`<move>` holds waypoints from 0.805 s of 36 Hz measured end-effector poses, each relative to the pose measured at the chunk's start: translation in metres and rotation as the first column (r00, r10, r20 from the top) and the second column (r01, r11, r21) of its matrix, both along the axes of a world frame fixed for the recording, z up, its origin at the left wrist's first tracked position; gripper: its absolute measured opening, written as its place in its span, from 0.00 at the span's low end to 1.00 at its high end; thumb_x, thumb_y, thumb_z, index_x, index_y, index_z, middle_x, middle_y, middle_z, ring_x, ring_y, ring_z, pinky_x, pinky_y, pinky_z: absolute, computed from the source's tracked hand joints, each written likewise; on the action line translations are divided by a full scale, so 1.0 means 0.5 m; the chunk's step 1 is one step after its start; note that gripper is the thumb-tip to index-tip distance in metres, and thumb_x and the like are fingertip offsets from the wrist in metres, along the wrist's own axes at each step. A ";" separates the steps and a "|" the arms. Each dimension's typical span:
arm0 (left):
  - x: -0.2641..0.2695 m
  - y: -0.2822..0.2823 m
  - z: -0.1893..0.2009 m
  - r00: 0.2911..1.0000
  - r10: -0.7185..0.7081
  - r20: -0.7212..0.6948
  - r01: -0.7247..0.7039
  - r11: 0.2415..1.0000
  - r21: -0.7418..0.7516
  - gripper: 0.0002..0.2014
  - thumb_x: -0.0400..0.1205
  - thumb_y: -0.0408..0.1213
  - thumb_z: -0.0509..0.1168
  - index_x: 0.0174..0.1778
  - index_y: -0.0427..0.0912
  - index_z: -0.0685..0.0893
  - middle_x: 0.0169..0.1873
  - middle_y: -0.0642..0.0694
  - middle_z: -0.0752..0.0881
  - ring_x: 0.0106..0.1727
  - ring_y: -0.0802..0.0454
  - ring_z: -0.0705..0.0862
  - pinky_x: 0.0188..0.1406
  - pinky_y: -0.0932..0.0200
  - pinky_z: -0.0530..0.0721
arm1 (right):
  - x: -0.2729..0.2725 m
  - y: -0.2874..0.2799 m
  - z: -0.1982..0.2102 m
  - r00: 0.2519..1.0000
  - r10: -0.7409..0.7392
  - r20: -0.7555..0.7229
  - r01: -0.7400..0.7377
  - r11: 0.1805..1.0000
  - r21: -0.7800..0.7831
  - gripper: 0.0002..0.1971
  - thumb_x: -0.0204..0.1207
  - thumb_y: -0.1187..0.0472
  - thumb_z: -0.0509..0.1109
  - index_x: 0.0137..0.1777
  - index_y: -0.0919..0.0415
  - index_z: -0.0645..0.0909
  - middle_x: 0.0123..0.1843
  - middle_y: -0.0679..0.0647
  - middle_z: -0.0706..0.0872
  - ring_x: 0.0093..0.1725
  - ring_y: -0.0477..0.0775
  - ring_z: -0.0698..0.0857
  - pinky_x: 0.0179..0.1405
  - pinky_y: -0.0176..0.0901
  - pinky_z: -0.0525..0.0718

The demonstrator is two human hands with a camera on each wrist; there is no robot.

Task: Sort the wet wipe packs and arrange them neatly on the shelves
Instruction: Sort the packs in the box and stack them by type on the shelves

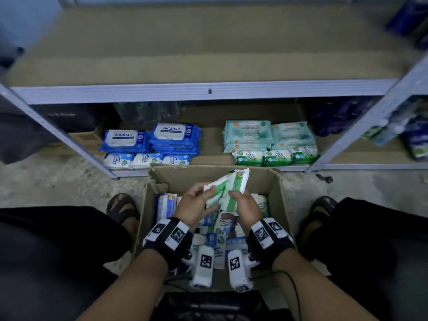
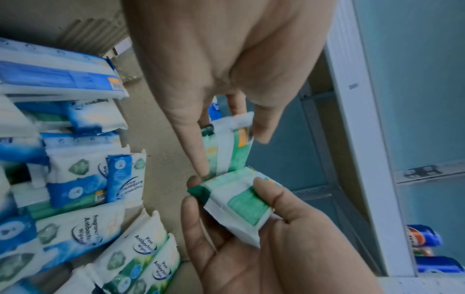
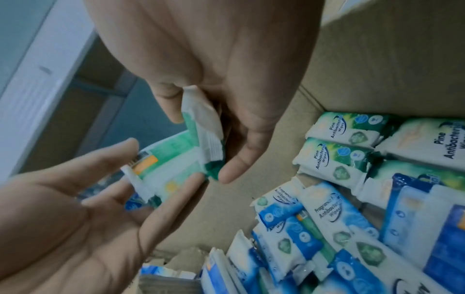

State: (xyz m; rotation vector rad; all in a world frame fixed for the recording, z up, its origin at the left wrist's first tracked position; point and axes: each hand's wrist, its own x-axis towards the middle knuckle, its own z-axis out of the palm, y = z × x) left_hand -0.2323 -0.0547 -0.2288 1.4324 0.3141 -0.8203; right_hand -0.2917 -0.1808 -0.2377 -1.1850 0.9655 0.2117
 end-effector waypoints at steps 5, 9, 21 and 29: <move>-0.014 0.017 0.032 0.999 0.043 0.001 -0.043 0.998 -0.049 0.15 0.80 0.44 0.73 0.56 0.36 0.89 0.54 0.44 0.91 0.57 0.49 0.89 0.59 0.45 0.88 | -0.026 0.000 0.045 0.994 0.009 0.106 -0.016 0.997 0.072 0.06 0.84 0.63 0.65 0.55 0.54 0.82 0.52 0.60 0.89 0.52 0.65 0.89 0.57 0.67 0.87; -0.016 0.032 0.040 0.993 0.111 0.032 -0.110 0.993 -0.052 0.12 0.79 0.37 0.74 0.55 0.34 0.87 0.55 0.40 0.90 0.53 0.49 0.90 0.56 0.45 0.89 | -0.027 0.004 0.064 0.982 0.112 0.152 -0.108 0.994 -0.035 0.12 0.83 0.60 0.65 0.63 0.50 0.82 0.57 0.58 0.90 0.53 0.63 0.90 0.50 0.60 0.89; -0.005 0.057 0.012 0.996 -0.079 -0.029 0.078 0.996 -0.033 0.38 0.65 0.24 0.82 0.71 0.41 0.77 0.57 0.46 0.90 0.58 0.43 0.89 0.55 0.43 0.87 | -0.038 0.007 0.066 0.987 0.112 0.114 -0.094 0.984 -0.150 0.24 0.85 0.47 0.55 0.46 0.64 0.86 0.46 0.66 0.90 0.44 0.62 0.88 0.46 0.55 0.84; -0.007 0.059 0.009 0.999 -0.021 0.027 0.022 0.998 -0.067 0.35 0.70 0.18 0.76 0.72 0.44 0.77 0.60 0.48 0.89 0.59 0.45 0.88 0.54 0.46 0.88 | -0.031 0.000 0.048 0.967 0.199 0.156 -0.152 0.950 -0.272 0.16 0.75 0.46 0.72 0.53 0.58 0.85 0.50 0.57 0.90 0.49 0.57 0.89 0.53 0.58 0.86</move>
